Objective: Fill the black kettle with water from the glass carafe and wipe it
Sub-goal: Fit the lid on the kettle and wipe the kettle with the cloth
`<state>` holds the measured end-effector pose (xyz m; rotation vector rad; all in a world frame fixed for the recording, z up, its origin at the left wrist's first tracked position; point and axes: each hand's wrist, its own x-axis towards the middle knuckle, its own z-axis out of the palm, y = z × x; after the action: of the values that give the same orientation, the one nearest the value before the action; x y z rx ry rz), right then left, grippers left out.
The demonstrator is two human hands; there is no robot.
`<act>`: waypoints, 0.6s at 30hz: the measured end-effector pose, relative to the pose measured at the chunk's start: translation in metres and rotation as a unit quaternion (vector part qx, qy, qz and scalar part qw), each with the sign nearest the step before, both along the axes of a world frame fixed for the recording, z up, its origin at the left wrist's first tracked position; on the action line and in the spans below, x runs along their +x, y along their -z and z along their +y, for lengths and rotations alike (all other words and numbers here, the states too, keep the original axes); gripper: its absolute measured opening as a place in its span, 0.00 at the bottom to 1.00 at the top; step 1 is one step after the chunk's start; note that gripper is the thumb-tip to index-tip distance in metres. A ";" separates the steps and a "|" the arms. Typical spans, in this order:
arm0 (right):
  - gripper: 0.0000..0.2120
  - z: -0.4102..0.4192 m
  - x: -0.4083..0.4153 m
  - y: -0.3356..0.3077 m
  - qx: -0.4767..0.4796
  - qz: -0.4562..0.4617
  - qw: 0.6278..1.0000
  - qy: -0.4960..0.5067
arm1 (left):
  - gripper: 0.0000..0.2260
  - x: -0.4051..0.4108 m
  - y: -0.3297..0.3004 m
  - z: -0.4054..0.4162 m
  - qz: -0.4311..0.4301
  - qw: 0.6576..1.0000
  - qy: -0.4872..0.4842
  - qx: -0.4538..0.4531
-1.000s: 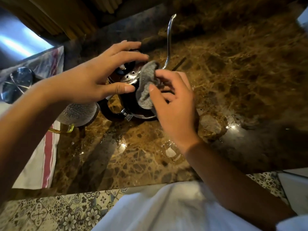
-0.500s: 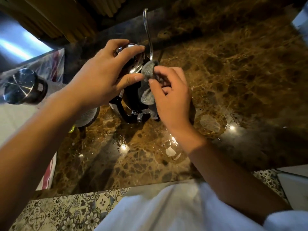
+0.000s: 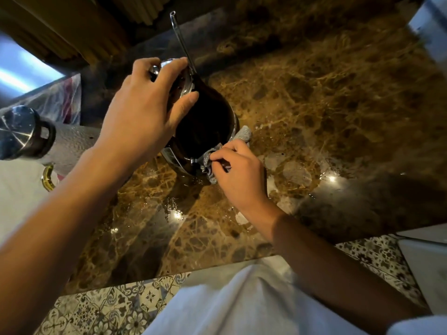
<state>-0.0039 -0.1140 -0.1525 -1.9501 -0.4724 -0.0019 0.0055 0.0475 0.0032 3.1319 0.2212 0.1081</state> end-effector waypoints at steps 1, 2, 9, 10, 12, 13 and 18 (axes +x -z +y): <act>0.04 -0.001 0.001 0.001 -0.011 0.009 1.000 0.002 | 0.28 0.000 0.000 0.000 -0.001 1.000 -0.001 -0.002; 0.04 -0.001 0.002 0.001 -0.020 0.008 1.000 0.006 | 0.28 0.000 0.000 0.000 -0.003 1.000 0.000 -0.004; 0.06 -0.011 0.030 0.000 -0.054 0.058 0.997 0.003 | 0.28 -0.003 -0.003 -0.001 -0.004 0.999 -0.004 -0.032; 0.07 -0.014 0.039 -0.001 -0.058 0.066 0.996 0.011 | 0.28 -0.004 -0.002 -0.001 -0.005 0.999 -0.004 -0.032; 0.08 -0.018 0.063 -0.002 -0.056 0.077 0.994 0.050 | 0.28 -0.004 -0.001 0.000 -0.004 0.999 -0.001 -0.036; 0.09 -0.019 0.075 -0.003 -0.049 0.076 0.994 0.066 | 0.28 -0.005 -0.001 0.001 -0.002 0.999 0.001 -0.040; 0.11 -0.005 0.116 -0.007 -0.052 0.075 0.995 0.031 | 0.28 -0.006 0.000 0.003 -0.006 0.999 0.012 -0.048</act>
<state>0.1119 -0.1194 -0.1458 -2.0482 -0.3177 0.1320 -0.0001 0.0502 0.0028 3.0367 0.1824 0.1133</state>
